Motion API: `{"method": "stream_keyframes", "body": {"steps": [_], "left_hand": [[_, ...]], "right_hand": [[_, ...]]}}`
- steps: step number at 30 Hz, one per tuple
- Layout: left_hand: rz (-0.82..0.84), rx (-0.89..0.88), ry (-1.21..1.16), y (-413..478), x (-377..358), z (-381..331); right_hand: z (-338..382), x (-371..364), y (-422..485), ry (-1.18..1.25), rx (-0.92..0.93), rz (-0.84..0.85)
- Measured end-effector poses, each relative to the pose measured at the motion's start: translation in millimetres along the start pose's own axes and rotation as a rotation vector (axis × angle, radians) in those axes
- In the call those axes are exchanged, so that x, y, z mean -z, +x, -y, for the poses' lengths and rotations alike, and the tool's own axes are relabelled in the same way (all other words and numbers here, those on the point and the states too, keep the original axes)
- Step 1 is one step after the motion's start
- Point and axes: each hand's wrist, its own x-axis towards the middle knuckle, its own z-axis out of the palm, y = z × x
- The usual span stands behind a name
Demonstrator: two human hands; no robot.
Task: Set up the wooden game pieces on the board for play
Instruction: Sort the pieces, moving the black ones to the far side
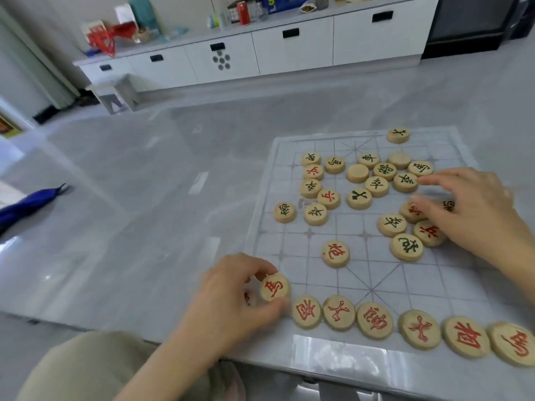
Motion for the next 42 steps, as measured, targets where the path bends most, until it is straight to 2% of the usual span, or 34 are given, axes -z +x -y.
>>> {"method": "stream_keyframes", "body": {"steps": [4,9,20,28,38,42], "left_hand": [[-0.078,-0.094,0.179,-16,-18,16],[-0.109,-0.104,0.244,-13,-25,17],[0.08,-0.148,0.247,23,15,-5],[-0.097,-0.161,0.337,85,5,19],[-0.01,-0.174,0.405,94,-6,30],[-0.031,-0.152,0.372,102,-8,32]], "right_hand": [[-5,4,-1,0.002,-0.011,-0.021],[-7,6,-7,0.001,-0.011,-0.028],[-10,10,-10,0.012,0.041,-0.075],[-13,6,-25,0.001,0.045,-0.057],[-19,17,-18,0.159,0.057,-0.059],[-23,24,-18,0.167,0.069,-0.081]]}}
